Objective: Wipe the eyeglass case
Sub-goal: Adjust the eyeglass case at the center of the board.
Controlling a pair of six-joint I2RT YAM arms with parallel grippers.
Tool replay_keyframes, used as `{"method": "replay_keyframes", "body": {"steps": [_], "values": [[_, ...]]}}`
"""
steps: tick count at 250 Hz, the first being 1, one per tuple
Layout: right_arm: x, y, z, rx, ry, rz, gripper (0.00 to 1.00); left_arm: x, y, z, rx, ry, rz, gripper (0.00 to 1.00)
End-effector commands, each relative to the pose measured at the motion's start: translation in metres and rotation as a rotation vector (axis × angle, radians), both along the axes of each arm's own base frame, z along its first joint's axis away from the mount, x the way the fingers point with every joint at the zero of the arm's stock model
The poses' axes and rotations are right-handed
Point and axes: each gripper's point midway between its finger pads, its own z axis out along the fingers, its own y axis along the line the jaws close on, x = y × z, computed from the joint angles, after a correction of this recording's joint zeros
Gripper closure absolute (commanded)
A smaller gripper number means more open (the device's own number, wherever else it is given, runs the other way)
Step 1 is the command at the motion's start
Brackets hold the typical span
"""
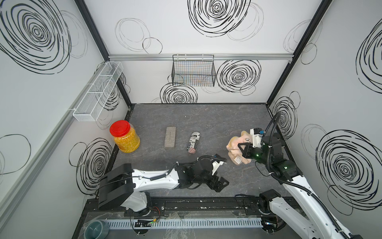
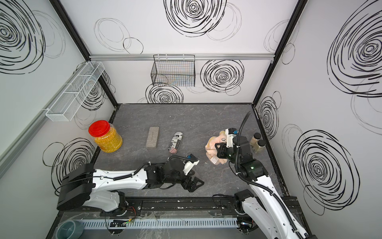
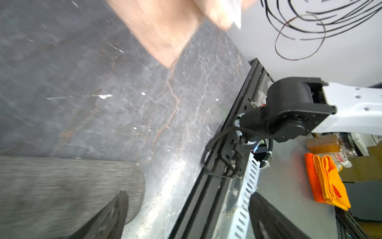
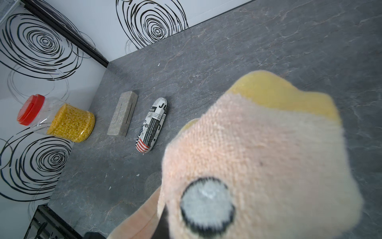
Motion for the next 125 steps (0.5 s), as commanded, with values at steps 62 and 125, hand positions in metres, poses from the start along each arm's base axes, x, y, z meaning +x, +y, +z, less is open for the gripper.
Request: {"method": "replay_keyframes", "body": {"steps": [62, 125], "values": [[-0.002, -0.015, 0.028, 0.019, -0.003, -0.106, 1.0, 0.037, 0.088, -0.038, 0.435, -0.197, 0.125, 0.08], [-0.007, -0.017, 0.036, -0.001, -0.016, -0.101, 0.99, 0.033, 0.114, -0.066, 0.623, -0.272, 0.198, 0.0]]}}
